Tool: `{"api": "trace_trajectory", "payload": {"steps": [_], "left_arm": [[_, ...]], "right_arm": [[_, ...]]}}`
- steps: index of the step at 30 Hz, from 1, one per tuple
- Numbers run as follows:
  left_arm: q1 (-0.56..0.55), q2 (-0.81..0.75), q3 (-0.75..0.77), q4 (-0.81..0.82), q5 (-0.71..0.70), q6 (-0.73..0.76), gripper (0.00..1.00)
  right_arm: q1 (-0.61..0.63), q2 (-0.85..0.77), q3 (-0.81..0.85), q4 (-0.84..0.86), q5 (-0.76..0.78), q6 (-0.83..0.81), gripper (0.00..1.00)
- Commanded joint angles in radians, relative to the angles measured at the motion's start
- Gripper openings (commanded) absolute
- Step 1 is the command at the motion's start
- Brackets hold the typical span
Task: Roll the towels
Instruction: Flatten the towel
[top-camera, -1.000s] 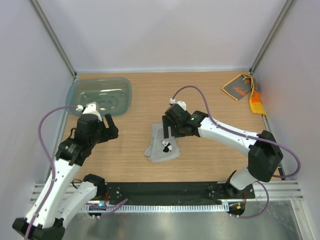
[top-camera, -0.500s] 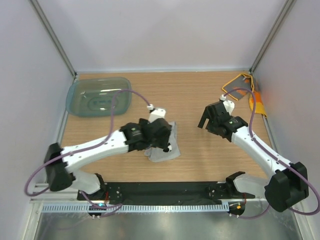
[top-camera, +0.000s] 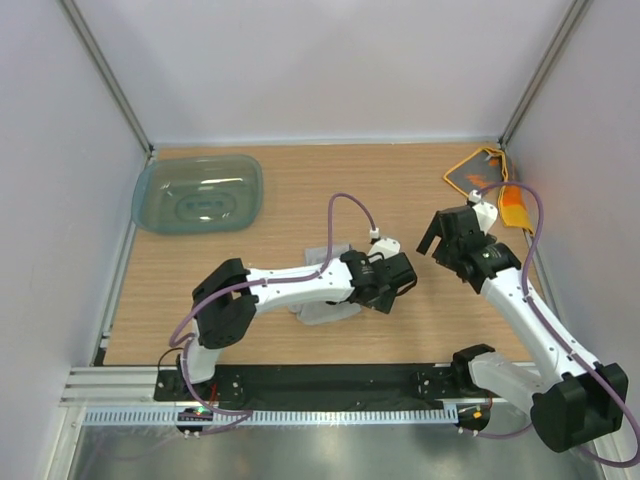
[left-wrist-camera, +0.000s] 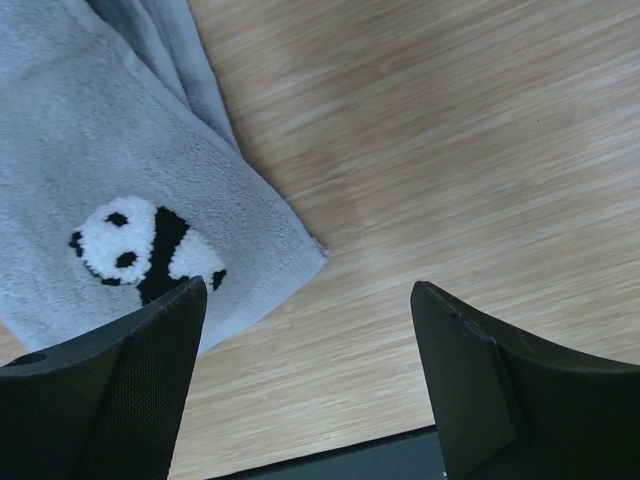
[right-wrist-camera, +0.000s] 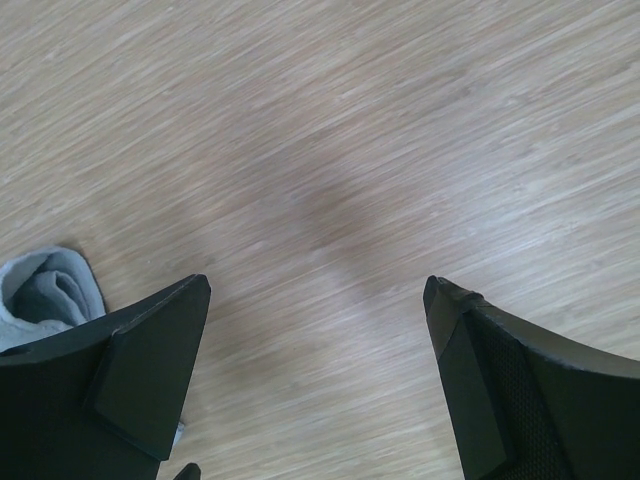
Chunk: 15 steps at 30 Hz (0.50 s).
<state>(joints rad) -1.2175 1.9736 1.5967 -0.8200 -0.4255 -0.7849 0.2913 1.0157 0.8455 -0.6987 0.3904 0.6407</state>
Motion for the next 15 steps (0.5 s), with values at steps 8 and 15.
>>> {"api": "trace_trajectory", "payload": {"steps": [8, 15], "left_arm": [[-0.020, 0.094, 0.051, -0.047, 0.024, -0.086, 0.64], [-0.020, 0.143, 0.051, -0.054, 0.011, -0.094, 0.56]], "right_arm": [[-0.046, -0.008, -0.023, 0.018, -0.033, -0.056, 0.96], [-0.066, -0.005, -0.036, 0.030, -0.064, -0.067, 0.96]]}}
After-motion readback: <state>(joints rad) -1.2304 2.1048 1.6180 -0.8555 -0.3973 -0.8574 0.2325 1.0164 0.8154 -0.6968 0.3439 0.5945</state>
